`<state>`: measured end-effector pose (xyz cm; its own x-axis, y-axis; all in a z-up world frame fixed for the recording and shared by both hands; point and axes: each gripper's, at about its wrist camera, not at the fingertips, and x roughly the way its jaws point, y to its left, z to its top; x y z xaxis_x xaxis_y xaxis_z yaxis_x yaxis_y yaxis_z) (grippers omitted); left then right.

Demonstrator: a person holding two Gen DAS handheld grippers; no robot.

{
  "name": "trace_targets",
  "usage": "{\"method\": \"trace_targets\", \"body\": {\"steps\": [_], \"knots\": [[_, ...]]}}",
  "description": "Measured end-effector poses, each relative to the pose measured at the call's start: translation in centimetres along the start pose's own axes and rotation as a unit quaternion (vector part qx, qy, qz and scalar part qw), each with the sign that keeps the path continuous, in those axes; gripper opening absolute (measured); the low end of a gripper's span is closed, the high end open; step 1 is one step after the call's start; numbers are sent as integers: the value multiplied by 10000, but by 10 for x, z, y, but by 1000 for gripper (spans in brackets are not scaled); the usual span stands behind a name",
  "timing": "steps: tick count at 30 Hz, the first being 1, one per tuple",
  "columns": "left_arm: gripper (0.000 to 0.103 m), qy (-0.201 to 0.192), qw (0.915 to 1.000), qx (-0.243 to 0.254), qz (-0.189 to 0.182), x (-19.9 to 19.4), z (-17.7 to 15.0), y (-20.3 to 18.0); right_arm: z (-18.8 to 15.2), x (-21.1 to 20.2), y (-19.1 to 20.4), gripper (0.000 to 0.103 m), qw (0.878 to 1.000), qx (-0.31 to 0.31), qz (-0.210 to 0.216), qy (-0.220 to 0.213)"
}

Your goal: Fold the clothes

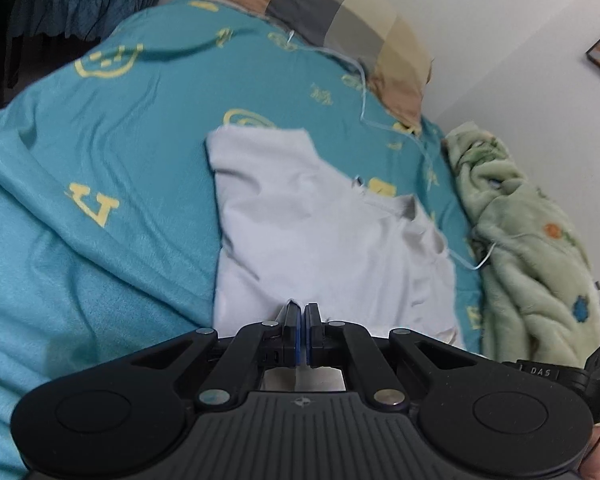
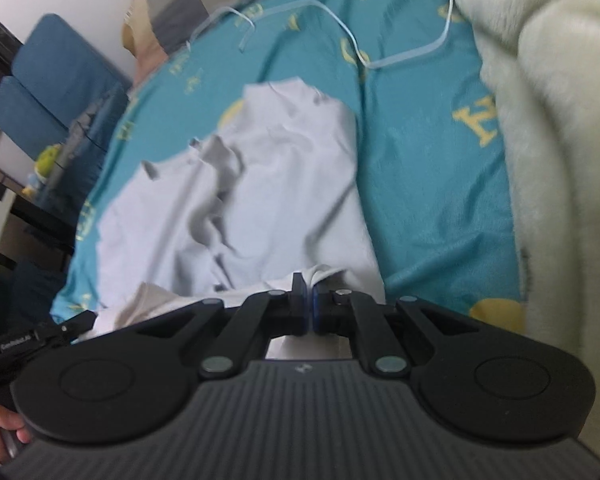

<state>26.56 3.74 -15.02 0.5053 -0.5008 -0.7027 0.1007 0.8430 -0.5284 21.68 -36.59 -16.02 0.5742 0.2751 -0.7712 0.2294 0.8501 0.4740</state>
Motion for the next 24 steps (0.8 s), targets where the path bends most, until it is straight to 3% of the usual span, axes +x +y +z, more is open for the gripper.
{"method": "trace_targets", "body": {"steps": [4, 7, 8, 11, 14, 19, 24], "knots": [[8, 138, 9999, -38, -57, 6, -2, 8, -2, 4, -4, 7, 9998, 168, 48, 3], [33, 163, 9998, 55, -54, -7, -3, 3, -1, -6, -4, 10, 9996, 249, 96, -6], [36, 142, 9998, 105, -79, -15, -4, -1, -1, -14, -3, 14, 9996, 266, 82, -51], [49, 43, 9997, 114, -193, -47, -14, -12, -4, -47, 0, 40, 9988, 400, 18, -278], [58, -65, 9995, 25, -306, -82, -28, -21, -13, -85, -5, 44, 9952, 809, 206, -501], [64, 65, 9967, -615, -521, -126, -76, -22, -52, -133, -17, 44, 9845, 1599, 504, -516], [66, 386, 9866, -1455, -628, -139, -123, -11, -106, -149, -27, 44, 9700, 2327, 664, -242]]}}
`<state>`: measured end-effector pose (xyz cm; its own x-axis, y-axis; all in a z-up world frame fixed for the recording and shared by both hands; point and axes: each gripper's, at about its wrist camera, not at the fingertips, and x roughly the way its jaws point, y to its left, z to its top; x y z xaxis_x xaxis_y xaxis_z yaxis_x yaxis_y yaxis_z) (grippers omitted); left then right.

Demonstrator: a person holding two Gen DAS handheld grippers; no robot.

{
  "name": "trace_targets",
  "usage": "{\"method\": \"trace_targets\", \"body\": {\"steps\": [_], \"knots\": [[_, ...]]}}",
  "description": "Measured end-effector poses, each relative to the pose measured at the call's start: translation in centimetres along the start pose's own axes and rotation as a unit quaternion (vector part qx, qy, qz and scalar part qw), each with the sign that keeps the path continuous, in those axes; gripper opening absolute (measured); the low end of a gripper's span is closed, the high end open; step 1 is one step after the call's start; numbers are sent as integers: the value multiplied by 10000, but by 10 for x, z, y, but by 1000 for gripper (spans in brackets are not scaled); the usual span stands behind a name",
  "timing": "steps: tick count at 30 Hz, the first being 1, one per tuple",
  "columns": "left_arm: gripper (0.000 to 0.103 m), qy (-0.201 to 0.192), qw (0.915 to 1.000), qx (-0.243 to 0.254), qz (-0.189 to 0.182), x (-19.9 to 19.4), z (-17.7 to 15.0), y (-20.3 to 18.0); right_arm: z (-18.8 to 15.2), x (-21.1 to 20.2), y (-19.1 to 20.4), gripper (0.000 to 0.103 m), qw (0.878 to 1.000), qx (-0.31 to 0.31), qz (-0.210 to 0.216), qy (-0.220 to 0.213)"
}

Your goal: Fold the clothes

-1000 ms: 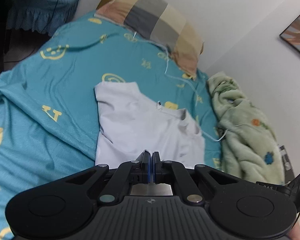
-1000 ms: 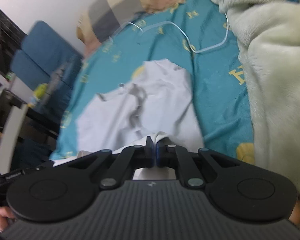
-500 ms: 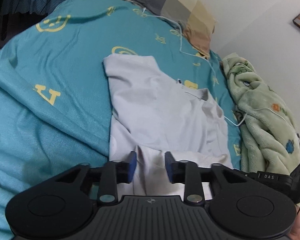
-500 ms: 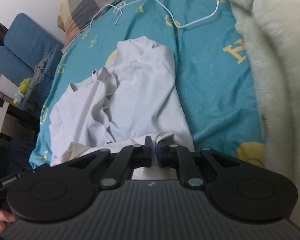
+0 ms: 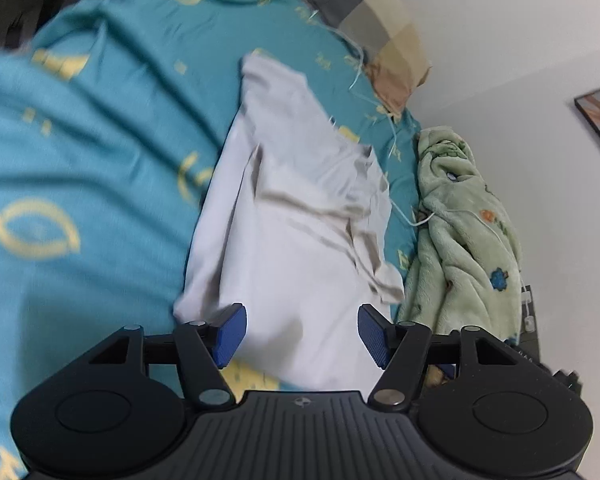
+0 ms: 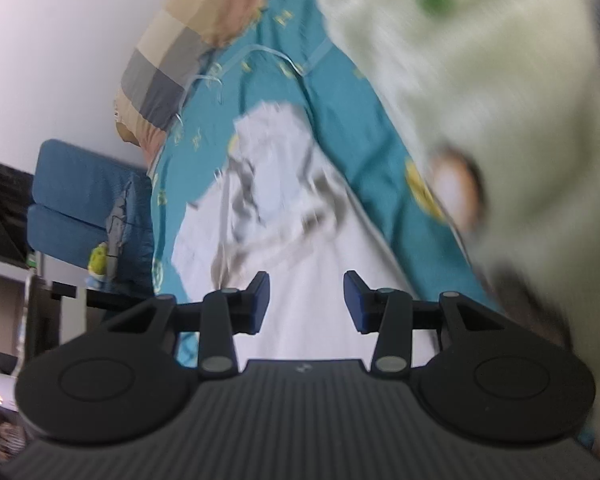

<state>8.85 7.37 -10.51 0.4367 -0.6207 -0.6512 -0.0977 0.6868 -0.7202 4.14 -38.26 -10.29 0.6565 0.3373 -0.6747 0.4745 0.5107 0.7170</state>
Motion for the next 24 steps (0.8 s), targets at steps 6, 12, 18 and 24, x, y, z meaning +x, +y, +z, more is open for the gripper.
{"method": "trace_targets", "body": {"steps": [6, 12, 18, 24], "knots": [[72, 144, 9983, -562, 64, 10, -21, 15, -30, 6, -26, 44, 9980, 491, -62, 403], [72, 168, 9911, -1320, -91, 44, -18, 43, -40, 23, -44, 44, 9940, 849, -120, 677], [49, 13, 9865, -1618, -251, 62, -16, 58, -54, 43, -47, 44, 9919, 880, -251, 885], [10, -215, 9816, -1835, -487, 58, -17, 68, -48, 55, -46, 45, 9928, 1022, -197, 591]]}}
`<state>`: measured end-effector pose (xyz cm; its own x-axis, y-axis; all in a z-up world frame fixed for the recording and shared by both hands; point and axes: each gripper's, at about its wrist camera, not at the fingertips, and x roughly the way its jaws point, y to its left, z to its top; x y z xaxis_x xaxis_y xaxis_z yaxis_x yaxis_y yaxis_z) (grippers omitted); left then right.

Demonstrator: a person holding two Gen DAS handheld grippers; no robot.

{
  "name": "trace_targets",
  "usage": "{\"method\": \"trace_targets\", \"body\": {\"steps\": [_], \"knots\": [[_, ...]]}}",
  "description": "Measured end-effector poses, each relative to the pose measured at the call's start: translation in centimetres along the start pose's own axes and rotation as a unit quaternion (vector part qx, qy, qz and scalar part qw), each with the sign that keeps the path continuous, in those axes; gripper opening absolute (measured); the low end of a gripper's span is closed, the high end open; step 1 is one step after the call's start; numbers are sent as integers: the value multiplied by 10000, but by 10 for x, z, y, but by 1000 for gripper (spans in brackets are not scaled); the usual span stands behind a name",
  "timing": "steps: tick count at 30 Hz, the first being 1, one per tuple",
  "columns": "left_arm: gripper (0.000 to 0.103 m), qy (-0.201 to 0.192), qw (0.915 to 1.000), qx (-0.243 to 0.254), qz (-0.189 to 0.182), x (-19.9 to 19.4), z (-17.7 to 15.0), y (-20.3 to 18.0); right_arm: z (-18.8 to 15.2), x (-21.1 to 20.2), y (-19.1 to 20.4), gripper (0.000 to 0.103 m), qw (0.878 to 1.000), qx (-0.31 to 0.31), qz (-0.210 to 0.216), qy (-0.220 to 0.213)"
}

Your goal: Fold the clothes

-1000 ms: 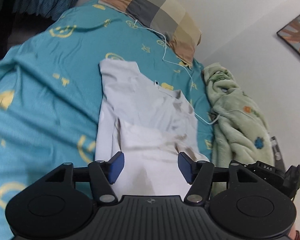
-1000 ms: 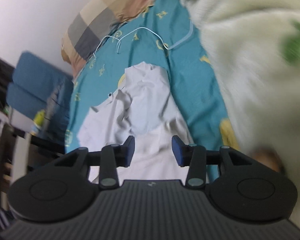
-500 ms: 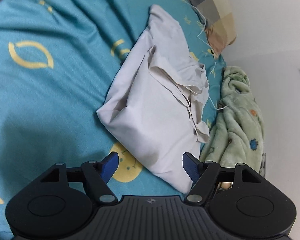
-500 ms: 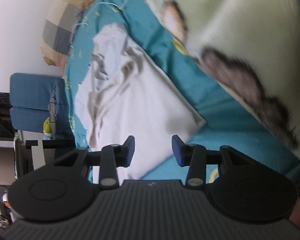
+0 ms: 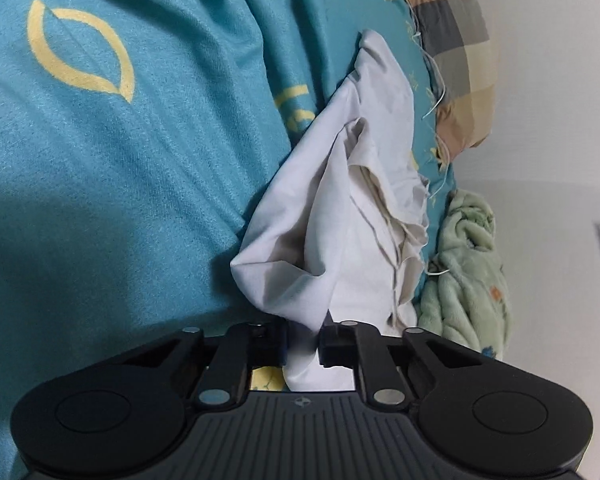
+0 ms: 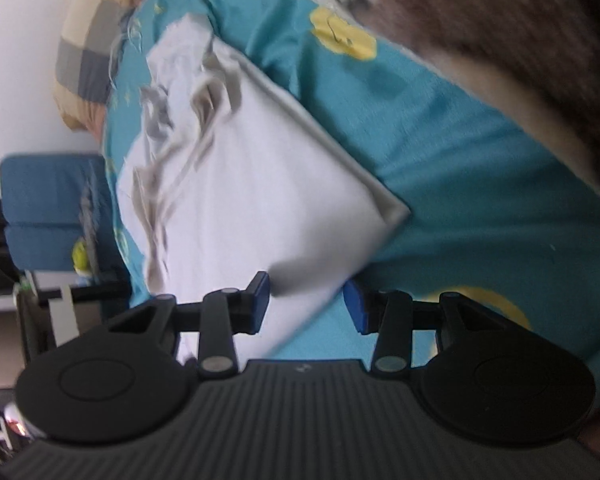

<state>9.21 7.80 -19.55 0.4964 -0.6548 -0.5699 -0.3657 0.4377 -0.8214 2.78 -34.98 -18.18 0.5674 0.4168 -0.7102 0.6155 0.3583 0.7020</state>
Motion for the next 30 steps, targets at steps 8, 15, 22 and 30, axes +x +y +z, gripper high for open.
{"method": "trace_targets", "body": {"steps": [8, 15, 22, 30], "knots": [[8, -161, 9993, 213, -245, -8, -2, -13, 8, -4, 1, 23, 9988, -79, -43, -487], [7, -301, 9979, 256, -508, -29, -5, -25, 6, -22, 29, 9, 9936, -676, 331, -843], [6, -541, 9965, 477, -416, -80, -28, -61, -13, -73, 48, 9, 9879, -1008, 651, -987], [6, -623, 9951, 664, -390, -156, -84, -71, -55, -131, 27, 9, 9865, -1012, 880, -937]]}}
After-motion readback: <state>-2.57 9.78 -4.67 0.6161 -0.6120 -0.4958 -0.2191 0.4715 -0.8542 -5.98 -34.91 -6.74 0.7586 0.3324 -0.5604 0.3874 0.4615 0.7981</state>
